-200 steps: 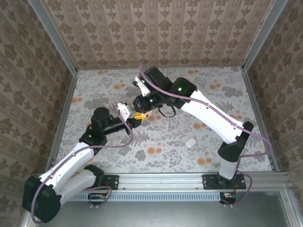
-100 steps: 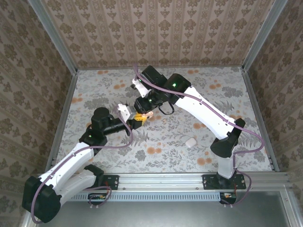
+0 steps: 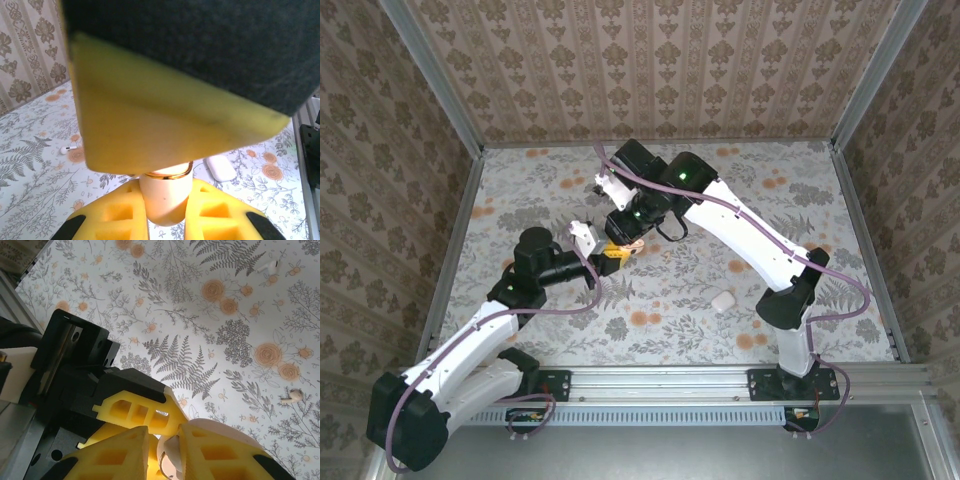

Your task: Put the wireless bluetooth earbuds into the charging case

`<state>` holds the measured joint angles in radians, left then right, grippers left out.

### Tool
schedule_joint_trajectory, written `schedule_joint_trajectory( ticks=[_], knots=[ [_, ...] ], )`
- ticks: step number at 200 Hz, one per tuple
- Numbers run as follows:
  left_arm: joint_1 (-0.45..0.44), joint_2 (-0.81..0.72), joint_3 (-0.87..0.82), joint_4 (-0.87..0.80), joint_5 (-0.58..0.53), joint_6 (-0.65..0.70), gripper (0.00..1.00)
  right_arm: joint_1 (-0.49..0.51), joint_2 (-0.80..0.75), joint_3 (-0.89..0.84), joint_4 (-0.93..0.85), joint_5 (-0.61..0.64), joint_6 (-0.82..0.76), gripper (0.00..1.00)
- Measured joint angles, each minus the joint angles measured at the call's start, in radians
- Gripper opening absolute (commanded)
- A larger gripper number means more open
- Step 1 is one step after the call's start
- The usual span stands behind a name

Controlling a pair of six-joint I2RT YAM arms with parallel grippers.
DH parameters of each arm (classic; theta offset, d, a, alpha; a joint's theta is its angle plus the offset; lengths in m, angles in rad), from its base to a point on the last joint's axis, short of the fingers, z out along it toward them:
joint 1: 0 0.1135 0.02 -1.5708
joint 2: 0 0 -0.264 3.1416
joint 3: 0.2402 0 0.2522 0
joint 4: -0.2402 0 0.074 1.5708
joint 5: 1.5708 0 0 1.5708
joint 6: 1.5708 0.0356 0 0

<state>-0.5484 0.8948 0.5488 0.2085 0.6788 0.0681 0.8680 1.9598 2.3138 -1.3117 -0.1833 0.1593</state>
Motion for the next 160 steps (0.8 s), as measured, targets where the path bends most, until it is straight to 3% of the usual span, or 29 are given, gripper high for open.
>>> schedule_joint_trajectory(
  ticks=[160],
  knots=[
    [0.007, 0.0, 0.0, -0.007, 0.013, 0.0, 0.0, -0.004, 0.004, 0.014, -0.032, -0.08, -0.052, 0.21]
  ],
)
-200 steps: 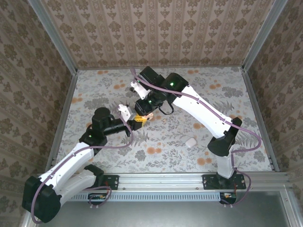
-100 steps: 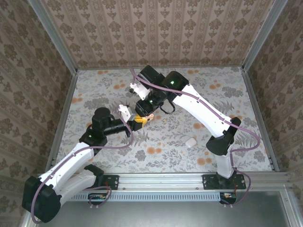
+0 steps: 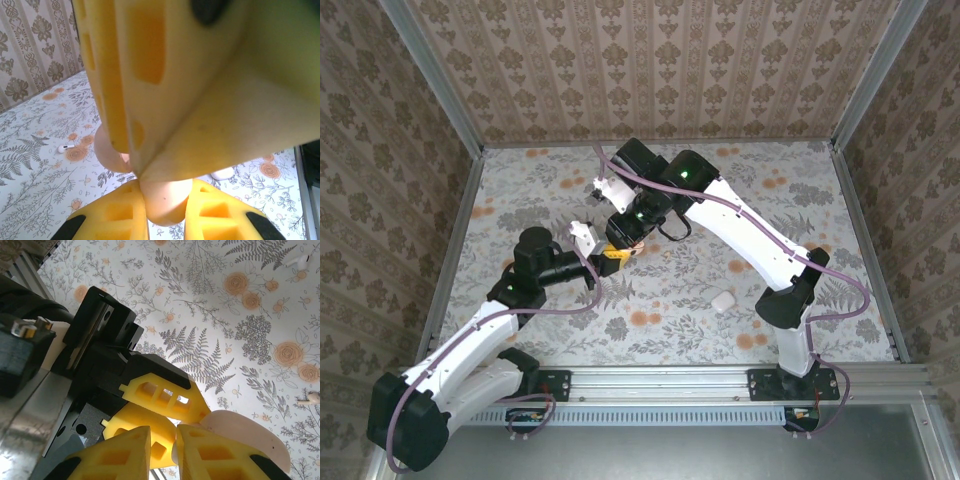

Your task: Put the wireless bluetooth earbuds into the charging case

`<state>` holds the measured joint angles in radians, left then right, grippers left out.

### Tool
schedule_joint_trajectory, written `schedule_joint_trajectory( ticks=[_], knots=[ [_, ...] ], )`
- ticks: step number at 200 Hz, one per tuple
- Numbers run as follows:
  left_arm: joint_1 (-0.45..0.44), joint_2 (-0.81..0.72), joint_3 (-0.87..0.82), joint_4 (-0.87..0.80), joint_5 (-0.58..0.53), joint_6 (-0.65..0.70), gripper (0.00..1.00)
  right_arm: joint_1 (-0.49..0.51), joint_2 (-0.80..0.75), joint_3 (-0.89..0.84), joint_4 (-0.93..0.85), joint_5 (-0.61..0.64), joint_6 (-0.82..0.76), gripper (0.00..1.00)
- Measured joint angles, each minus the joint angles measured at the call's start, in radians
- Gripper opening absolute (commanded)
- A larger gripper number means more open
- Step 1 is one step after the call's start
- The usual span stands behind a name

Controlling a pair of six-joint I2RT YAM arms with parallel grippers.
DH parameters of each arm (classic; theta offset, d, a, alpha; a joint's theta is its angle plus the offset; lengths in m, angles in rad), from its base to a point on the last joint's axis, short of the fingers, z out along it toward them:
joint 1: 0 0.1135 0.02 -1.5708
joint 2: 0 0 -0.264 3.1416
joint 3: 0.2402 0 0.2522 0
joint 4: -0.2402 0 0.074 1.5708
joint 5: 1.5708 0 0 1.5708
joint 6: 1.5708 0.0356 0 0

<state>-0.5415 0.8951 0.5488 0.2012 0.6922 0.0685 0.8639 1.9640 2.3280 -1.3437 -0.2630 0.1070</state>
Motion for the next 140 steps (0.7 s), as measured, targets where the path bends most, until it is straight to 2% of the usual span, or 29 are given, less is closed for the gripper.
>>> schedule_joint_trajectory(
  ticks=[140],
  knots=[
    [0.006, 0.002, 0.0, -0.028, 0.003, 0.0, 0.0, -0.001, -0.068, -0.119, 0.033, 0.027, 0.004, 0.19]
  ],
)
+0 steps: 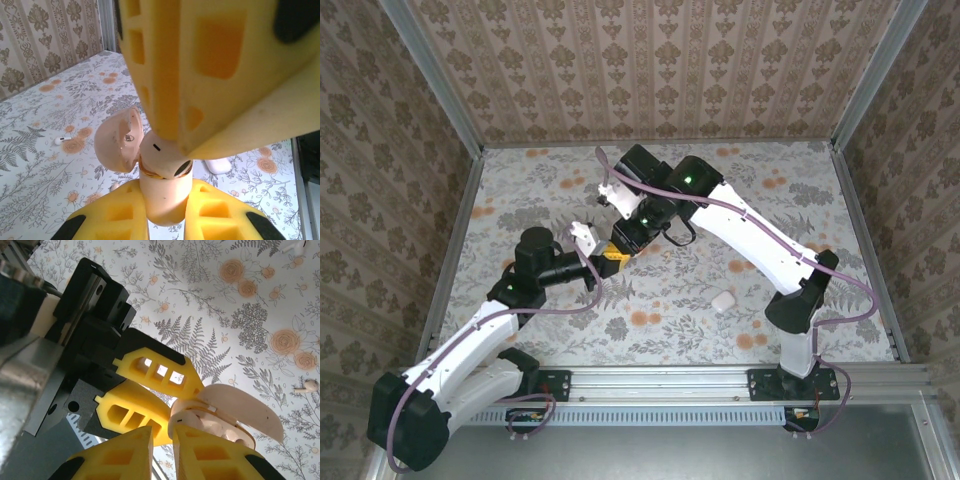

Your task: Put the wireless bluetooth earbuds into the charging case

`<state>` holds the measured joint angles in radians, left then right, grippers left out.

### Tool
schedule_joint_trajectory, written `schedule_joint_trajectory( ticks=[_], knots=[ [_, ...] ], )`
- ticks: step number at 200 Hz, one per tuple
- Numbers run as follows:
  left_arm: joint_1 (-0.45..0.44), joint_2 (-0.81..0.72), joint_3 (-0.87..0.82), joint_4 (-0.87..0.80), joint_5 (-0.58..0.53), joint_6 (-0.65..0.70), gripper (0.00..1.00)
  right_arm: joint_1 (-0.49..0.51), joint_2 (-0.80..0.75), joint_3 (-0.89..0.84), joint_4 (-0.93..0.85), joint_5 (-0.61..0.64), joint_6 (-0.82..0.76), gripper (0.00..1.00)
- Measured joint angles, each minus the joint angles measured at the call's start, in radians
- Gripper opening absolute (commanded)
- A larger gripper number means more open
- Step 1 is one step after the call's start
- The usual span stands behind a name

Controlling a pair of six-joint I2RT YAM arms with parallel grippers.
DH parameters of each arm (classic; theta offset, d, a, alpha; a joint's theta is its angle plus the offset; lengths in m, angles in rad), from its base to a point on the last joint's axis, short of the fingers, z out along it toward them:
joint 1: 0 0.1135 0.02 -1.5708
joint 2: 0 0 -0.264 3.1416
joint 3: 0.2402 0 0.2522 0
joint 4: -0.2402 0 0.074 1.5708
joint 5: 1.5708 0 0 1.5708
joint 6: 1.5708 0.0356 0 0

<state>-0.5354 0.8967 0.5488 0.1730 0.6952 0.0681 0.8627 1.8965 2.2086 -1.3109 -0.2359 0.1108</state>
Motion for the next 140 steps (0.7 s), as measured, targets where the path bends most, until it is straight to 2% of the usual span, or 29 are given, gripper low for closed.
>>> schedule_joint_trajectory(
  ticks=[42, 58, 103, 128, 140],
  knots=[
    [0.002, 0.0, 0.0, 0.022, -0.007, 0.0, 0.0, -0.002, -0.037, -0.04, 0.005, 0.024, 0.035, 0.19],
    [0.003, -0.002, 0.001, 0.033, -0.013, 0.0, 0.0, -0.002, -0.076, -0.084, 0.04, 0.064, 0.087, 0.22],
    [0.006, -0.002, 0.008, 0.043, -0.041, -0.013, 0.0, 0.015, -0.262, -0.371, 0.281, 0.193, 0.291, 0.41],
    [0.006, -0.002, 0.014, 0.045, -0.043, -0.022, 0.0, 0.035, -0.276, -0.404, 0.367, 0.241, 0.353, 0.49],
    [0.006, -0.002, 0.015, 0.045, -0.045, -0.023, 0.0, 0.044, -0.275, -0.404, 0.396, 0.259, 0.367, 0.5]
  ],
)
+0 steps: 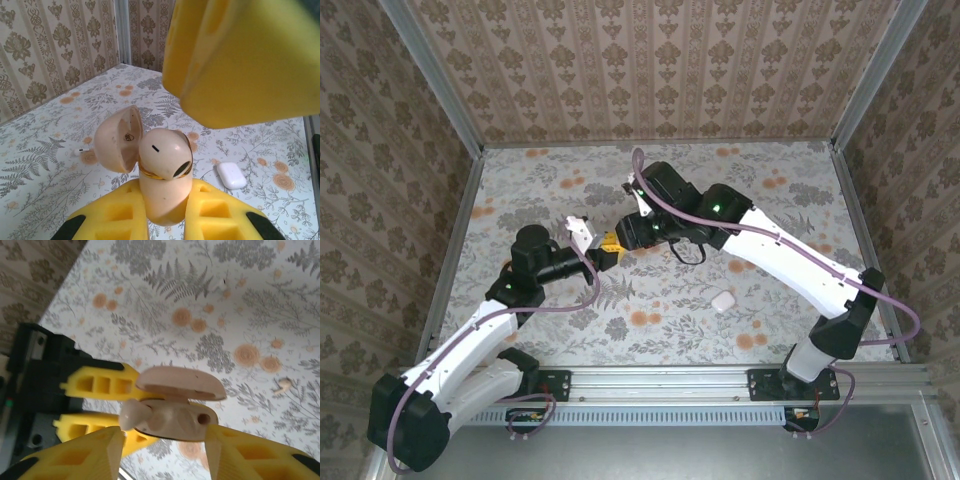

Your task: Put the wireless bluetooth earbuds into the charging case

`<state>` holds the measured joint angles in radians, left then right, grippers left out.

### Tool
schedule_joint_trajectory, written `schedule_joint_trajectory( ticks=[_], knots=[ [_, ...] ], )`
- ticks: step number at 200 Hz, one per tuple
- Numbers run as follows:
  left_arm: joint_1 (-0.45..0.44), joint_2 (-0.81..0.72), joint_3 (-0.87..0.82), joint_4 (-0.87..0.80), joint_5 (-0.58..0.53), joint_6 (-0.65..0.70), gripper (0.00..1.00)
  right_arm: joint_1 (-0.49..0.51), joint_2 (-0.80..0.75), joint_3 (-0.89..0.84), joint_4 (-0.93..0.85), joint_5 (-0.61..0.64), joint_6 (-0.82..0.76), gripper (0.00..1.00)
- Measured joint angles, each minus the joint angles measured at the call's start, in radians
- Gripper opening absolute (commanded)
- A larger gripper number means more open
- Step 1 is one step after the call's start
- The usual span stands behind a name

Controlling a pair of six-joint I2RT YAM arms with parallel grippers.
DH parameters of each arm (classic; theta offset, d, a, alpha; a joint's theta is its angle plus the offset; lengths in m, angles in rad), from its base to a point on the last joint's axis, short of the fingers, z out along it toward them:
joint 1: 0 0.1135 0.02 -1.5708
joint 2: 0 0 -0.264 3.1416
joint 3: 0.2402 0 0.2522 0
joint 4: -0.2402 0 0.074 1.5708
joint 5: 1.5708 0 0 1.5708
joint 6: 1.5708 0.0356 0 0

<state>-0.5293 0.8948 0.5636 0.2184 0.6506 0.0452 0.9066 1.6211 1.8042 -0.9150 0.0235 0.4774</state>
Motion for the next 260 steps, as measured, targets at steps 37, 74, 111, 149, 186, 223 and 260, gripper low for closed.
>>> schedule_joint_trajectory(
  ticks=[37, 74, 111, 149, 186, 223, 260],
  knots=[
    [0.0, 0.0, 0.001, 0.006, 0.0, -0.005, 0.0, 0.01, 0.009, 0.0, 0.042, 0.026, 0.013, 0.51],
    [0.0, 0.0, 0.001, 0.006, 0.0, -0.008, 0.0, 0.016, 0.042, 0.007, 0.043, 0.055, 0.014, 0.52],
    [0.0, 0.0, 0.001, 0.006, 0.0, -0.008, 0.0, 0.023, 0.055, 0.023, 0.04, 0.079, 0.013, 0.52],
    [0.0, 0.0, 0.001, 0.006, 0.0, -0.008, 0.0, 0.024, 0.057, 0.034, 0.029, 0.082, 0.012, 0.52],
    [0.0, 0.0, 0.001, 0.006, 0.0, -0.008, 0.0, 0.026, 0.057, 0.036, 0.002, 0.083, -0.004, 0.56],
    [0.0, 0.0, 0.008, 0.006, 0.0, -0.008, 0.0, 0.033, 0.06, 0.041, -0.018, 0.093, -0.01, 0.56],
    [0.001, 0.0, 0.01, 0.004, 0.0, -0.008, 0.0, 0.035, 0.061, 0.041, -0.019, 0.106, -0.014, 0.53]
  ],
)
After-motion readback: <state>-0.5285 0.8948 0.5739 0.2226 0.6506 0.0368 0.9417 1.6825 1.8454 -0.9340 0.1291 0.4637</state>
